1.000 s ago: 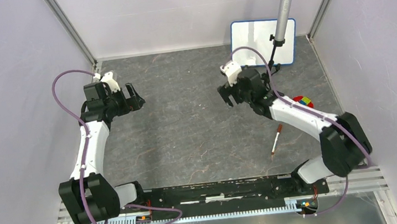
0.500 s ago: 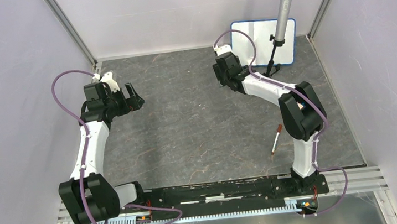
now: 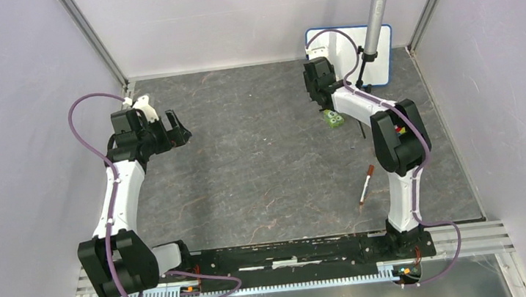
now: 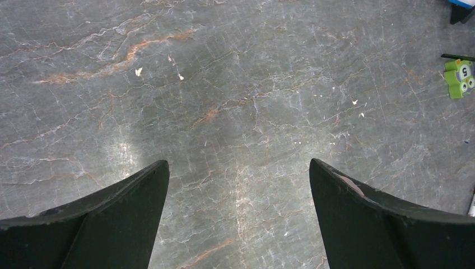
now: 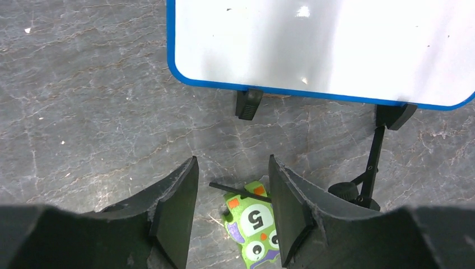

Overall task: Write a sentence on the whiteboard
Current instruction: Move the whiteboard to the center of the board.

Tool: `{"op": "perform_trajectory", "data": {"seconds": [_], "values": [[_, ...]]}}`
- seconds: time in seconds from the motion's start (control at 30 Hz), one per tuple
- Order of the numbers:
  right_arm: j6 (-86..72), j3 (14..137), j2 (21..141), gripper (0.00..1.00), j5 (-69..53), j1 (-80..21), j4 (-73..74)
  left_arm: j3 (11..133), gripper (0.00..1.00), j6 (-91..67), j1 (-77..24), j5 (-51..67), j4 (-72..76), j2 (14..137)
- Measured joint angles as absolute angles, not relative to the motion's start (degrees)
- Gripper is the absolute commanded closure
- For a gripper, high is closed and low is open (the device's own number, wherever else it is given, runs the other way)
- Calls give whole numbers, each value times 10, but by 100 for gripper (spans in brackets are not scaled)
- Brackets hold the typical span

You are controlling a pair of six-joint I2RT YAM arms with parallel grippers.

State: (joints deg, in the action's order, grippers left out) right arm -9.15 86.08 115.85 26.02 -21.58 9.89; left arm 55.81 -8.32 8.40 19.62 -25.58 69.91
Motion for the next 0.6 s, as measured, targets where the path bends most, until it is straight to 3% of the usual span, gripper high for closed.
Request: {"op": "perform_trajectory", "data": {"seconds": [0.6], "values": [[-85, 893, 1228, 48, 270, -187, 54, 554, 0, -83, 84, 196, -256, 691]]}}
